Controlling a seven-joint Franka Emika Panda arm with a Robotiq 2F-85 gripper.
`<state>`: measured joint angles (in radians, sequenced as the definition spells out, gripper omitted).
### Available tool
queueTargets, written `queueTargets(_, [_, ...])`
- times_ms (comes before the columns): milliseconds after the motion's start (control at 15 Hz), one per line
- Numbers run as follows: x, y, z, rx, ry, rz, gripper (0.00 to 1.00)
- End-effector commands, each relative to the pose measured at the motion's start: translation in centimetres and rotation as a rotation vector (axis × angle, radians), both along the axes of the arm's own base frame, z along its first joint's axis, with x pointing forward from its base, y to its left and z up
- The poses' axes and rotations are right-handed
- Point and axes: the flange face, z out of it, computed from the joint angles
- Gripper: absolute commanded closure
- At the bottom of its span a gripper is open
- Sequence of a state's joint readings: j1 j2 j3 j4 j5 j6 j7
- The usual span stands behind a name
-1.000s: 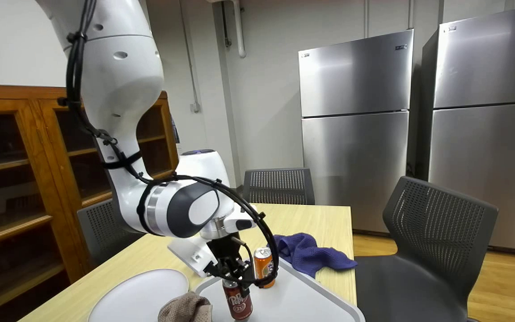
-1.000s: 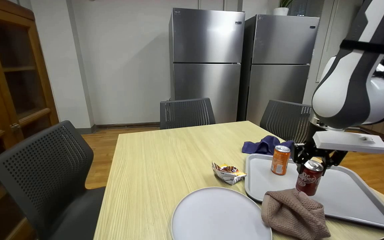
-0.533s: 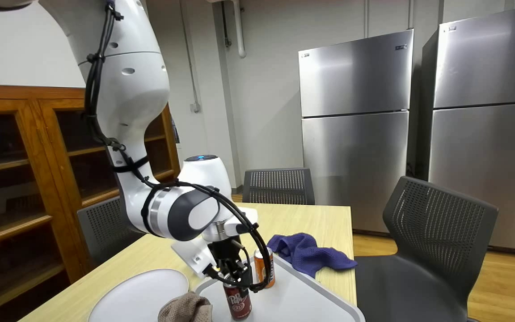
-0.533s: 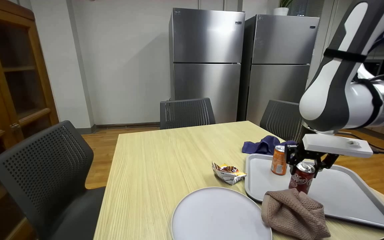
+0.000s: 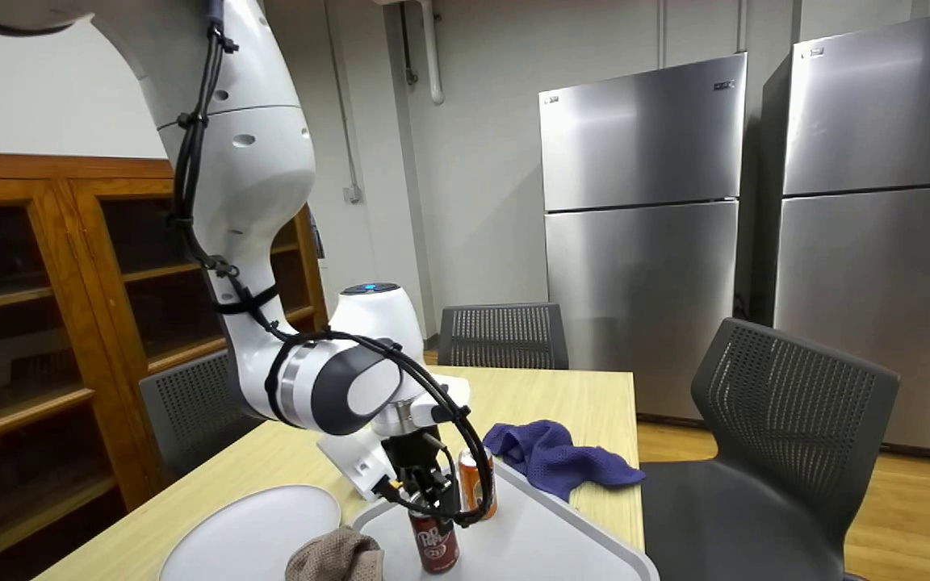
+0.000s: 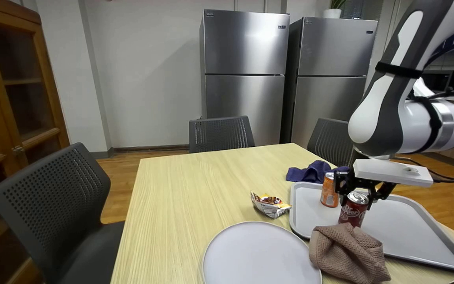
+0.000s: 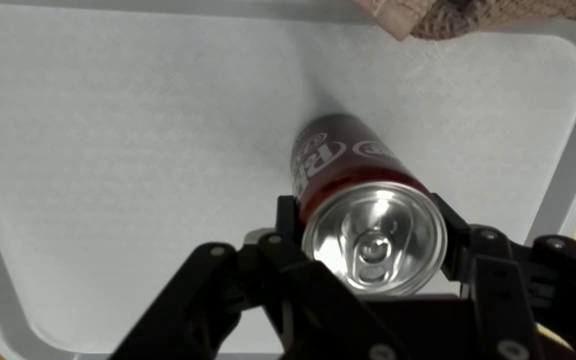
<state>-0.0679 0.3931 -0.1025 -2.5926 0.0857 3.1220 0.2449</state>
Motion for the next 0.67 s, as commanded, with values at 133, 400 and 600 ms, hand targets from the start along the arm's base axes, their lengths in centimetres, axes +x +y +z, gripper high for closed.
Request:
queueTargets(133, [0.9,0.5,1.9,0.025,-0.029,0.018,0.0])
queueTargets(400, [1.7,1.7,4.4,0.039,-0.078,0.05,0.0])
queueTargets(600, [2.3,2.2,6.4,0.043,-0.112,0.075,0.0])
